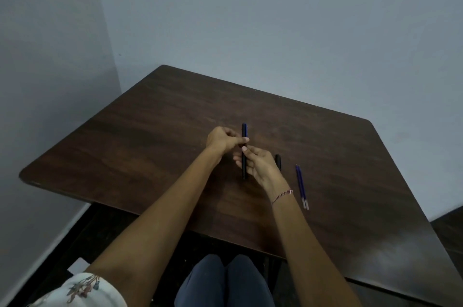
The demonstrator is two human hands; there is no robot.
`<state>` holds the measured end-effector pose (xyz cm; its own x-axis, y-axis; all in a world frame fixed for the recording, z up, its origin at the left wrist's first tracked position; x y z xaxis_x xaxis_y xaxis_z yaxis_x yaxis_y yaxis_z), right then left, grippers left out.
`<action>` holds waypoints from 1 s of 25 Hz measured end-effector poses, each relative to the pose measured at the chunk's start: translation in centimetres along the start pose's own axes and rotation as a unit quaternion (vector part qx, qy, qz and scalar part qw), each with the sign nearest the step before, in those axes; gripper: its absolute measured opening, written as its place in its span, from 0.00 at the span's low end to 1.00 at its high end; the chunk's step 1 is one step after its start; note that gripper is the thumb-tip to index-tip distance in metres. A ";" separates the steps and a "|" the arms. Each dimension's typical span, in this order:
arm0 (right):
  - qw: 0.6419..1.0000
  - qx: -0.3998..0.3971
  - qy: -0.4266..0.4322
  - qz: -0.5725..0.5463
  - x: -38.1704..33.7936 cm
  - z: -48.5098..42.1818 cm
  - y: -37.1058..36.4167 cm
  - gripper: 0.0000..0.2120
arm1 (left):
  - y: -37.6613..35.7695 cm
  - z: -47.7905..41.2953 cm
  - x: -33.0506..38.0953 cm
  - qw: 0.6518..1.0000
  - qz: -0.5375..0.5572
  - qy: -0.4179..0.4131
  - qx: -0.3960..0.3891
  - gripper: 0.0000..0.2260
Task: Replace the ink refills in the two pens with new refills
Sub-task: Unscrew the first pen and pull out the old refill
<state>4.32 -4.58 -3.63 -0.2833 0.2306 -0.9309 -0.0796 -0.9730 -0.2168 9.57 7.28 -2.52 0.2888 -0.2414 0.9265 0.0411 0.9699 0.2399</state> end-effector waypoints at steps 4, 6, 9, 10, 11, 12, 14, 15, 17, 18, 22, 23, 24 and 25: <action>1.000 -0.012 0.004 -0.019 -0.2 1.6 1.3 0.07 | -1.8 1.4 0.9 0.991 0.112 -0.002 -0.079 0.07; 0.999 -0.024 0.014 -0.036 -0.6 2.4 2.0 0.07 | -3.1 2.6 1.8 0.975 0.163 -0.004 -0.149 0.11; 0.996 -0.038 0.030 -0.074 -1.1 3.3 3.2 0.08 | -5.0 4.5 3.1 0.959 0.203 0.003 -0.198 0.13; 0.995 -0.040 0.036 -0.083 -1.3 3.5 3.5 0.08 | -5.6 4.9 3.5 0.958 0.215 0.005 -0.192 0.13; 0.994 -0.041 0.043 -0.090 -1.4 3.7 3.8 0.09 | -6.1 5.3 3.9 0.959 0.223 0.003 -0.175 0.13; 0.993 -0.042 0.053 -0.097 -1.6 3.8 4.1 0.09 | -6.9 5.5 4.2 0.963 0.223 -0.002 -0.154 0.12; 0.990 -0.042 0.070 -0.112 -2.0 4.0 4.7 0.09 | -8.0 5.5 4.4 0.972 0.202 -0.015 -0.120 0.12; 0.989 -0.039 0.076 -0.118 -2.1 3.9 5.1 0.09 | -8.7 5.5 4.6 0.976 0.186 -0.023 -0.108 0.12; 0.990 -0.031 0.088 -0.107 -2.3 3.5 5.7 0.10 | -9.7 5.1 4.9 0.981 0.171 -0.039 -0.086 0.12; 0.991 -0.029 0.095 -0.092 -2.3 3.3 5.8 0.10 | -10.0 5.0 5.1 0.979 0.181 -0.047 -0.077 0.12; 0.991 -0.004 0.120 -0.057 -2.2 2.8 6.1 0.09 | -10.4 3.9 5.4 0.968 0.223 -0.075 -0.084 0.11; 0.990 -0.002 0.120 -0.068 -2.1 2.8 6.1 0.08 | -10.3 3.8 5.4 0.966 0.230 -0.070 -0.094 0.10; 0.989 -0.002 0.115 -0.090 -1.9 2.9 6.1 0.07 | -10.1 3.8 5.2 0.965 0.231 -0.062 -0.104 0.10; 0.987 -0.005 0.105 -0.119 -1.7 3.1 6.2 0.07 | -9.9 3.8 5.1 0.967 0.223 -0.055 -0.113 0.10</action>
<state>1.32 -10.92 -2.49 -0.0541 0.4456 -0.8936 -0.1107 -0.8921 -0.4381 7.03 -3.64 0.91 0.2230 0.2119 0.9515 0.1470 0.9576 -0.2477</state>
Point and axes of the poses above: each hand's wrist, its own z-axis away from the middle knuckle, its own y-axis out of the back of the hand, x = y × z, the point moved 2 cm from there along -z, towards the middle knuckle, and after that the axes turned 4 degrees about y, right-handed, at the moved point
